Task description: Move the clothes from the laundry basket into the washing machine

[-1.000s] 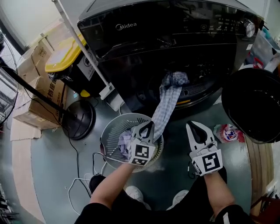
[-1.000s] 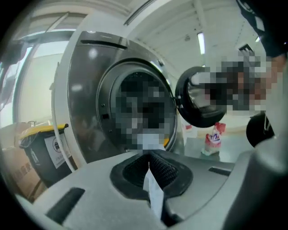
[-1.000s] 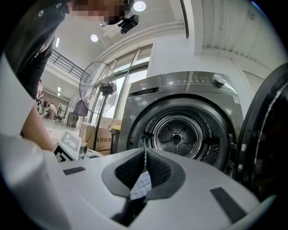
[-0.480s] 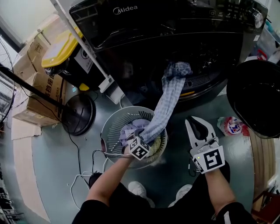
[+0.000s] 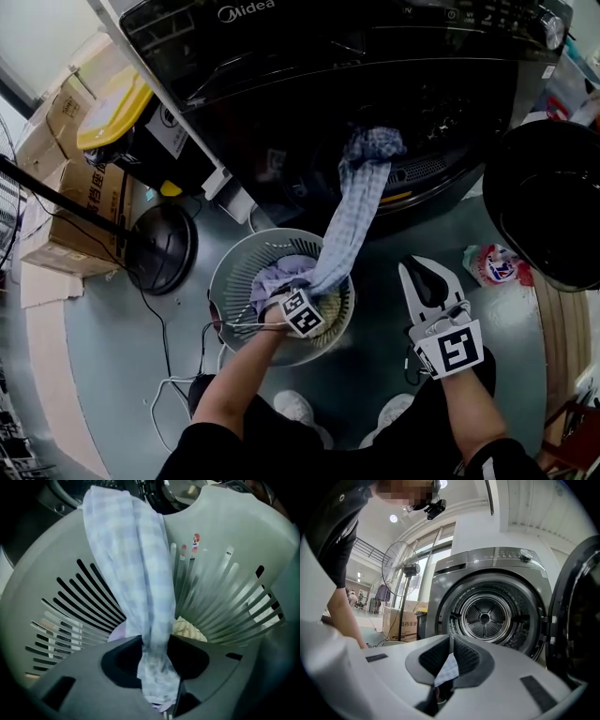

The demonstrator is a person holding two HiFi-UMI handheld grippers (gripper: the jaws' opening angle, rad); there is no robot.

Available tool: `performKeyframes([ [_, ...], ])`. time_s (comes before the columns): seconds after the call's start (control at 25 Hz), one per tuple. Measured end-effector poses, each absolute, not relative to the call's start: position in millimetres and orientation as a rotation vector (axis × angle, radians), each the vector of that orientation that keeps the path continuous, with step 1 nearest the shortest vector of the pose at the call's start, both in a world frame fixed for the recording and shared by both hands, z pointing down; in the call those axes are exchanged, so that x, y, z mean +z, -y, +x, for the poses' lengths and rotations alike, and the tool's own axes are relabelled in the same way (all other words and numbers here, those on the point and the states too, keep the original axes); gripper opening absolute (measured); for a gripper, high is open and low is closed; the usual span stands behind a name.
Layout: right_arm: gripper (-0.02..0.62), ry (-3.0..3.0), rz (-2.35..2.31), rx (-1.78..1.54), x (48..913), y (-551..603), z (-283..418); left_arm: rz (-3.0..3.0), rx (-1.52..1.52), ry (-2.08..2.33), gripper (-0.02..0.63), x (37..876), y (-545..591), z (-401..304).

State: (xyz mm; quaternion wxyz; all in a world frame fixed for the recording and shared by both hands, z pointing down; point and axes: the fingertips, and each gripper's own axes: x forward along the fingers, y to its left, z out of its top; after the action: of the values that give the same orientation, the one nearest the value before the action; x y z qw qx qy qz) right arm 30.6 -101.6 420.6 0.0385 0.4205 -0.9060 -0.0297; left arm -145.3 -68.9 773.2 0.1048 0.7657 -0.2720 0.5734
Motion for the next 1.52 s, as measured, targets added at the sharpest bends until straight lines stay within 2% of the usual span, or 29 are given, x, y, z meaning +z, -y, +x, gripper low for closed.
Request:
performKeyframes([
  [0.12, 0.015, 2.782, 1.298, -0.090, 420, 102, 33, 2.295, 1.652, 0.875, 0.041, 757, 74, -145],
  [0.16, 0.015, 2.785, 1.298, -0.090, 419, 102, 32, 2.306, 1.632, 0.893, 0.033, 750, 75, -145],
  [0.36, 0.015, 2.804, 1.265, -0.088, 422, 98, 24, 2.393, 1.432, 1.047, 0.025, 692, 82, -140],
  [0.64, 0.015, 2.817, 1.254, -0.082, 424, 95, 25, 2.501, 0.996, 1.339, 0.022, 594, 107, -129],
  [0.96, 0.015, 2.811, 1.296, -0.068, 424, 96, 38, 2.620, 0.559, 1.393, 0.021, 490, 140, -80],
  [1.28, 0.015, 2.806, 1.357, -0.066, 425, 97, 51, 2.644, 0.245, 1.501, 0.021, 424, 203, -34],
  [1.52, 0.015, 2.784, 1.442, -0.071, 425, 105, 77, 2.653, 0.164, 1.595, 0.021, 402, 270, -3],
])
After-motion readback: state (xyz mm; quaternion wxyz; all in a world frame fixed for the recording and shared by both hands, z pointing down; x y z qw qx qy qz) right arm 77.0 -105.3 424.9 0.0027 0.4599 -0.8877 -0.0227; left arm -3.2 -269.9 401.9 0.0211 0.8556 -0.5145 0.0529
